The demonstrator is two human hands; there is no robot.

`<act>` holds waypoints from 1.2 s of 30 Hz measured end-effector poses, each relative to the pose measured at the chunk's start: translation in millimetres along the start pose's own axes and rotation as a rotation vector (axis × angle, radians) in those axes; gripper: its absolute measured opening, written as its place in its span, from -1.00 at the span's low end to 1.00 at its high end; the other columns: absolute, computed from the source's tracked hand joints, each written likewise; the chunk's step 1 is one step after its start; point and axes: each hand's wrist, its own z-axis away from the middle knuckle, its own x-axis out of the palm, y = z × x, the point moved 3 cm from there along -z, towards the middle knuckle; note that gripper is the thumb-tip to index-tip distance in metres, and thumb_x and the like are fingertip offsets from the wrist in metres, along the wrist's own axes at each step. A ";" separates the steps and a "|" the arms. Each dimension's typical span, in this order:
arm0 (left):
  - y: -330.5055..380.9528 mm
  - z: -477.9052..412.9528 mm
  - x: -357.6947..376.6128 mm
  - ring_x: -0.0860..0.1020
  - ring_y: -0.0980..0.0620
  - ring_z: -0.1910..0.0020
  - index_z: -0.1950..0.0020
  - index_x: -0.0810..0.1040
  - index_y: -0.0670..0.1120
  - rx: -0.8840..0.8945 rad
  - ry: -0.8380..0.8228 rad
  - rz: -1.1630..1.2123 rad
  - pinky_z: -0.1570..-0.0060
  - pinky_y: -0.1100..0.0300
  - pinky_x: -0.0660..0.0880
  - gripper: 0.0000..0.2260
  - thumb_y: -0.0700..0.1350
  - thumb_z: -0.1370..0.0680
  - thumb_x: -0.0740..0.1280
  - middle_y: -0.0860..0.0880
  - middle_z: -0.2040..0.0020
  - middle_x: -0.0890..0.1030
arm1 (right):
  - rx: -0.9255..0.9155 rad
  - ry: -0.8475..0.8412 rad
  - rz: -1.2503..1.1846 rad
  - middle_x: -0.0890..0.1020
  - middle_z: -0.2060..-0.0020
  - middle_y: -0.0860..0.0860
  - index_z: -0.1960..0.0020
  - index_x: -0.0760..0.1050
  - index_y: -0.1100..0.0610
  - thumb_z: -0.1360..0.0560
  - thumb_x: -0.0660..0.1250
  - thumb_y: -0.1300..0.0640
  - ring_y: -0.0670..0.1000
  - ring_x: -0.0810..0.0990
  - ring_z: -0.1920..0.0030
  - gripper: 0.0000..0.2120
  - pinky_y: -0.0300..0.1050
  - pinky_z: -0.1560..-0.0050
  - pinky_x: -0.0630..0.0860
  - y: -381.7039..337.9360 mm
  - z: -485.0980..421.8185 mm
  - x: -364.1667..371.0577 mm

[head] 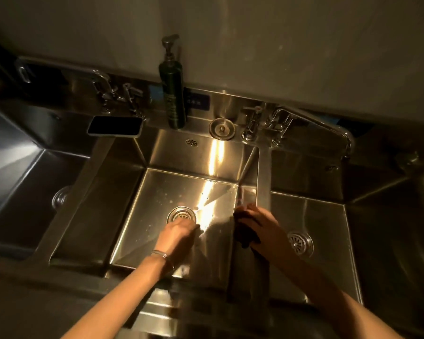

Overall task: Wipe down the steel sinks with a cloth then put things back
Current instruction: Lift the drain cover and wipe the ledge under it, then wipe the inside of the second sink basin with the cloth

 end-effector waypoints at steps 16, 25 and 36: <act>-103.5 145.4 -49.3 0.50 0.02 -0.19 -0.23 0.55 -0.05 0.035 0.146 -0.145 -0.23 0.15 0.38 -0.73 -0.11 -0.55 0.25 -0.02 -0.17 0.59 | 0.304 -0.093 -0.088 0.40 -0.38 -0.02 -0.34 0.41 -0.03 -0.41 0.43 0.17 0.03 0.31 -0.39 -0.48 -0.06 -0.37 0.33 -154.5 27.7 38.0; -183.1 150.5 -105.3 0.46 -0.08 -0.27 -0.28 0.51 -0.14 -0.094 0.230 -0.238 -0.30 0.05 0.38 -0.66 -0.20 -0.50 0.33 -0.10 -0.28 0.51 | 0.252 -0.309 -0.036 0.32 -0.43 -0.03 -0.44 0.27 -0.05 -0.47 0.37 0.11 0.03 0.25 -0.42 -0.42 -0.04 -0.39 0.31 -173.3 -11.7 79.9; -231.7 48.6 -125.1 0.28 -0.14 -0.41 -0.46 0.26 -0.19 -0.268 0.202 -0.263 -0.37 0.03 0.26 -0.46 -0.08 -0.53 0.31 -0.16 -0.46 0.28 | 0.107 -0.364 -0.133 0.57 -0.13 0.06 -0.21 0.50 0.10 -0.37 0.46 0.04 0.10 0.54 -0.16 -0.57 -0.09 -0.15 0.46 -142.0 -159.3 165.8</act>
